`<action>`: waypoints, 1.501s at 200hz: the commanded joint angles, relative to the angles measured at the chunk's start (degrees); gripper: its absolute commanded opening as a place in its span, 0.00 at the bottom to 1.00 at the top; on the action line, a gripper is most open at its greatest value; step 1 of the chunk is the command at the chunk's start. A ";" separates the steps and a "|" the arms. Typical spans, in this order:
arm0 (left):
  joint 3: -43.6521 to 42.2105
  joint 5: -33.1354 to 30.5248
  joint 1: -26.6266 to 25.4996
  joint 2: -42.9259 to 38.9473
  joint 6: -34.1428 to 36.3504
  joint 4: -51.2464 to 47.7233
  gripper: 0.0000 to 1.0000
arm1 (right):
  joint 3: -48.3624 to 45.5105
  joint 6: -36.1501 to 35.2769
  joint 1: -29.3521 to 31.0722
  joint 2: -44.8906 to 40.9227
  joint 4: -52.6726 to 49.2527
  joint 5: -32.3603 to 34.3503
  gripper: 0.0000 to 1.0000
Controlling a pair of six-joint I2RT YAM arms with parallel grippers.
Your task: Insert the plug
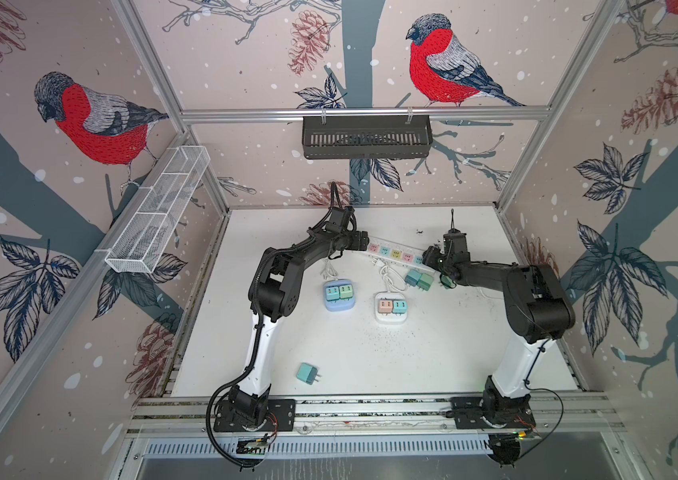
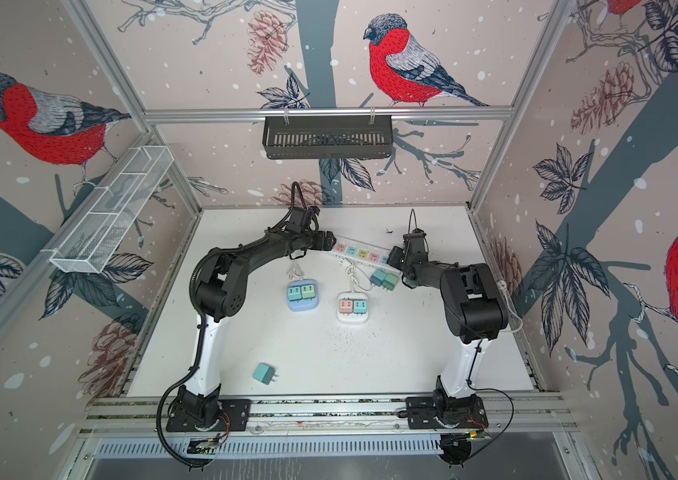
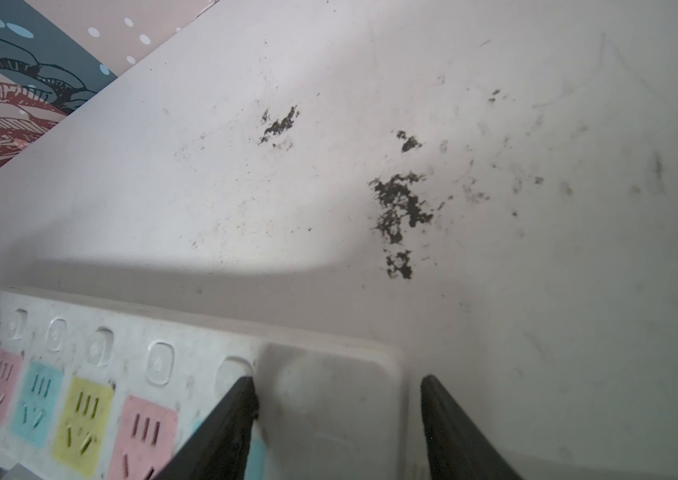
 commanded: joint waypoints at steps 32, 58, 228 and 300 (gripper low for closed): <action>-4.64 2.93 0.03 -2.03 -0.28 5.49 0.89 | 3.27 -3.35 2.81 2.48 -1.87 -0.89 0.62; -10.62 3.63 0.03 -5.15 -1.78 11.29 0.89 | 4.78 -3.86 4.28 3.74 -1.91 -0.14 0.62; -49.91 -4.58 -2.67 -26.00 -9.39 47.23 0.90 | -2.86 -2.87 12.70 -1.21 2.14 8.00 0.63; -52.73 -9.27 -2.68 -29.58 -5.78 48.46 0.92 | -2.43 -0.21 14.02 -14.02 -7.44 19.50 0.73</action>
